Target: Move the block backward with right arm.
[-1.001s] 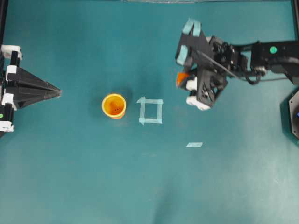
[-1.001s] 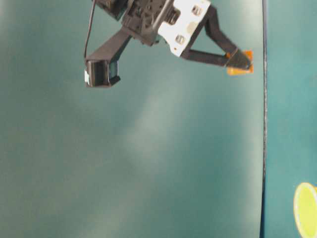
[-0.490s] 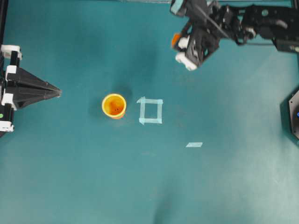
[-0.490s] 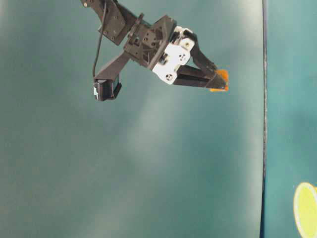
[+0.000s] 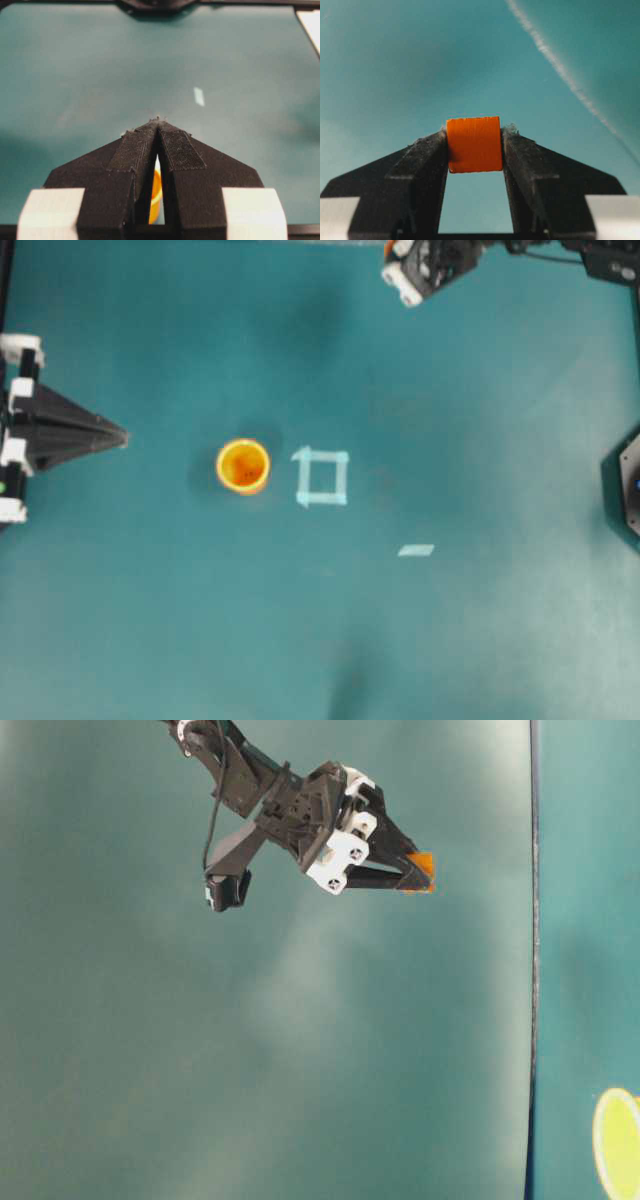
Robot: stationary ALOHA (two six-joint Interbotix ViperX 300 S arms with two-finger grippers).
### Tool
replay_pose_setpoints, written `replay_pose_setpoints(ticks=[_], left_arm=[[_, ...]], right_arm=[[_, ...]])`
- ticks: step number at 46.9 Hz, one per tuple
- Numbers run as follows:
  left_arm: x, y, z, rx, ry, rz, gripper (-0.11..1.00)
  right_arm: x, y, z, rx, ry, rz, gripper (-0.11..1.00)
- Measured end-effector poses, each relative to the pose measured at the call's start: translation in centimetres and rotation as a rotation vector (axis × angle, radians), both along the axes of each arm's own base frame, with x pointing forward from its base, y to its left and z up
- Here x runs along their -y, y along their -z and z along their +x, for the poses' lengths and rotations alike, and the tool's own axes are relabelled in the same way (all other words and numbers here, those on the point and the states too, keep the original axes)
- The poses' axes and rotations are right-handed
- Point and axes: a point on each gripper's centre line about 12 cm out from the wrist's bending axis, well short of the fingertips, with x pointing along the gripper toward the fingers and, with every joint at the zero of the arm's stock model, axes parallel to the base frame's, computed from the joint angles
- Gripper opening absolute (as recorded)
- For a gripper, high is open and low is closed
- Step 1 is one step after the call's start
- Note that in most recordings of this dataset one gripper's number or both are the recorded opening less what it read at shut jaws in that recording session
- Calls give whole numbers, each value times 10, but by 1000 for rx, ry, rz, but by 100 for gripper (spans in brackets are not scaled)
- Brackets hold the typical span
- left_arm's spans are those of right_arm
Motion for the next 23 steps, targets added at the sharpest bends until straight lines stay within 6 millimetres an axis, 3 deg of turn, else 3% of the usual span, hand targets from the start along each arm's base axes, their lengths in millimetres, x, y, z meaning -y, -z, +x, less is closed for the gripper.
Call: replay_pose_setpoints(ticks=[9,23], left_arm=[[0,-1,0,5,-2,0,0],[0,-1,0,3,-1,1,0]], right_arm=[[14,-1,-1,6,29,-4,41],[14,-1,0,6,28,-4,41]])
